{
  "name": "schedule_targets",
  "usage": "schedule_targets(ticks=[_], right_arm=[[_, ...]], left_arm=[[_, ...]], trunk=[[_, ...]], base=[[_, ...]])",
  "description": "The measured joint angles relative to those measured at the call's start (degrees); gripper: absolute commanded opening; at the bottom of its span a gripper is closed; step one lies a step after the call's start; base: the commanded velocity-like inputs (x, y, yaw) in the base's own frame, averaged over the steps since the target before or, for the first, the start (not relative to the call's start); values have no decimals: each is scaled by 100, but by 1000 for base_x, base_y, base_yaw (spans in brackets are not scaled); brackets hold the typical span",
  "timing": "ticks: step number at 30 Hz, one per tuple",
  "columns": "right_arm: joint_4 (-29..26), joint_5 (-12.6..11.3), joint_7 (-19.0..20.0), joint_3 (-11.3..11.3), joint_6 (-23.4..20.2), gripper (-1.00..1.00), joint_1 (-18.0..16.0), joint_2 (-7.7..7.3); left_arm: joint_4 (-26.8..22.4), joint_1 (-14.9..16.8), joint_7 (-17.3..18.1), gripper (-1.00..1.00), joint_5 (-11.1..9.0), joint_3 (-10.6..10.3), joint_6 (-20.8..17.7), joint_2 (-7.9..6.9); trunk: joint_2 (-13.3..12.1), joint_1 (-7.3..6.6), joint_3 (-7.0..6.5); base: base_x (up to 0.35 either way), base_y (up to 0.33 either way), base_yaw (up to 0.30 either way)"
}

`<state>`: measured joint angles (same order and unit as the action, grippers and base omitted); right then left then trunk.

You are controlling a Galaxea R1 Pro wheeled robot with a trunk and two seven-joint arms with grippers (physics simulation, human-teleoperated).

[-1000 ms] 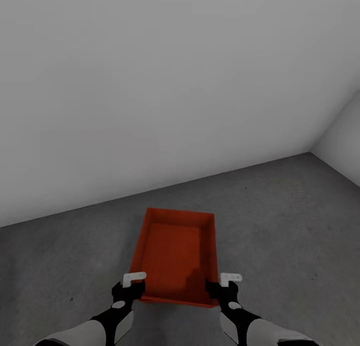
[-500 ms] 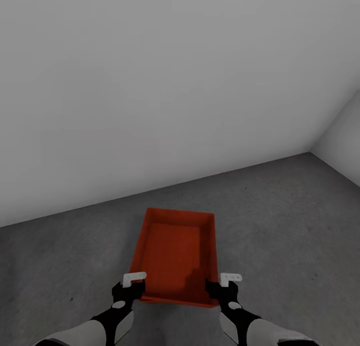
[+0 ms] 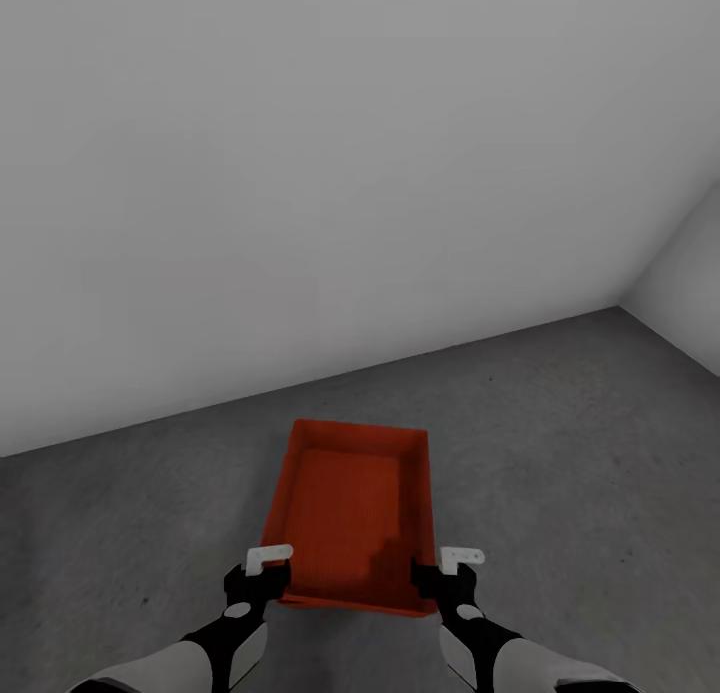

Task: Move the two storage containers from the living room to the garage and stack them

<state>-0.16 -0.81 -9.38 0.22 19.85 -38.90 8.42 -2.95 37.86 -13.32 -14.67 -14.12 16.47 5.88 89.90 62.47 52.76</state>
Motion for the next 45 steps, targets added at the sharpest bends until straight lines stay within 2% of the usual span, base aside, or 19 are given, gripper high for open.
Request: schedule_targets(ticks=[45], right_arm=[[1,-23,-5,0,-1,100,0,0]], left_arm=[[0,-1,0,100,-8,3,-4,-9]], trunk=[[-1805,-989,-808]], base=[[0,0,0]])
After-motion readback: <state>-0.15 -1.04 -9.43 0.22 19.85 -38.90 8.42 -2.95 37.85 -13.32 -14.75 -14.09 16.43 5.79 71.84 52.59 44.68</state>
